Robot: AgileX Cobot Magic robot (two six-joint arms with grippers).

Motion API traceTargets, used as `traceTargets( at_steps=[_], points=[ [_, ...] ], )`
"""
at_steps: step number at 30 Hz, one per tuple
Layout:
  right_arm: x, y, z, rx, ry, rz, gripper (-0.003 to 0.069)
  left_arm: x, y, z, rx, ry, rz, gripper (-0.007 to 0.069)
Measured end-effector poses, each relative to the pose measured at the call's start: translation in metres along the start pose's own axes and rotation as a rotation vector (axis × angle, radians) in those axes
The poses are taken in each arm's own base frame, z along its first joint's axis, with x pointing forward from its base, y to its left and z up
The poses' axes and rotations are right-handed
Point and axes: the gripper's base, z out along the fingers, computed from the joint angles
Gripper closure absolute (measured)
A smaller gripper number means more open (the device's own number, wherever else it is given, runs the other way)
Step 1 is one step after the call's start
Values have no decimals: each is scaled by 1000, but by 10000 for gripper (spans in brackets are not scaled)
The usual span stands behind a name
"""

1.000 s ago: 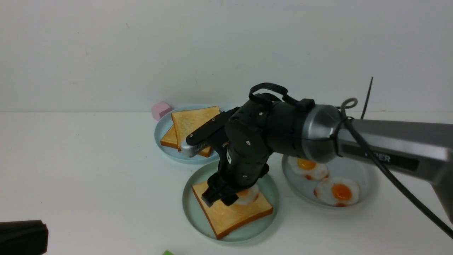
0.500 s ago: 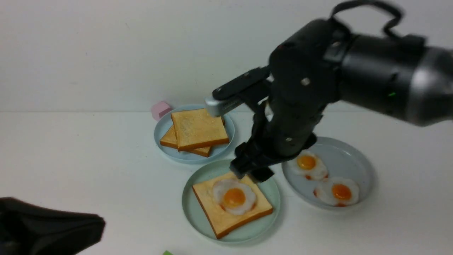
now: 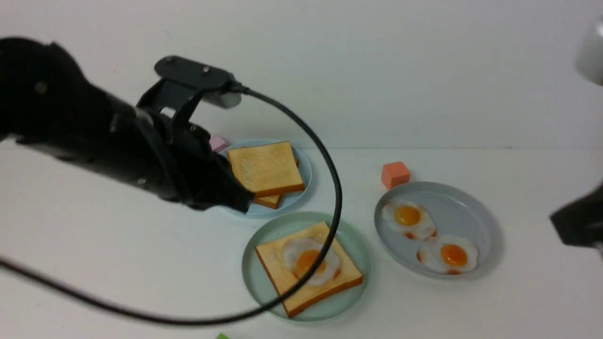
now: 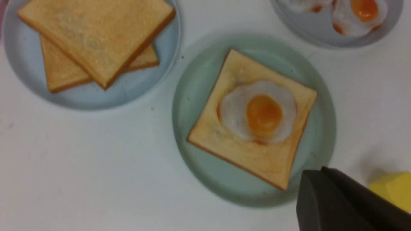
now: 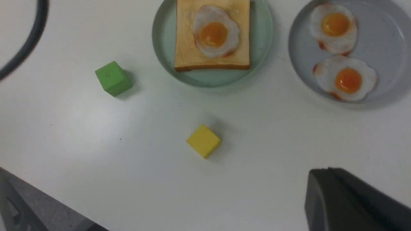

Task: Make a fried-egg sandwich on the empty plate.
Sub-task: Use the left arm to grab a slice of bread

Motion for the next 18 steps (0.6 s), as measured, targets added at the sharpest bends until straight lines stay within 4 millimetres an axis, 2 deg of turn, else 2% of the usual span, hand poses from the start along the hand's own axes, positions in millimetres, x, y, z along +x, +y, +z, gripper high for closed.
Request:
traceTargets(
  at_steps=[1, 2, 4, 7, 8, 11, 13, 15, 16, 18],
  points=[
    [3, -1, -4, -3, -13, 4, 665, -2, 1, 2, 8, -3, -5, 638],
    [16, -5, -12, -5, -29, 27, 660, -12, 14, 17, 20, 2, 10, 638],
    [30, -10, -22, -12, -57, 50, 655, -21, 28, 46, 32, 36, 51, 638],
    [40, -13, -27, -20, -74, 60, 653, -26, 41, 84, 41, 96, 104, 632],
    [41, -13, -28, -22, -77, 60, 652, -28, 42, 85, 39, 94, 111, 630],
    [45, -14, -31, -32, -88, 61, 651, -29, 62, 129, -1, 170, 208, 538],
    [45, -14, -31, -32, -87, 61, 651, -29, 68, 138, -21, 187, 238, 498],
    [45, -14, -31, -33, -87, 61, 651, -26, 79, 161, -54, 223, 286, 382],
    [45, -14, -31, -33, -87, 61, 651, -25, 80, 164, -56, 226, 287, 365],
    [45, -14, -31, -33, -87, 61, 651, -22, 87, 181, -84, 213, 301, 273]
  ],
)
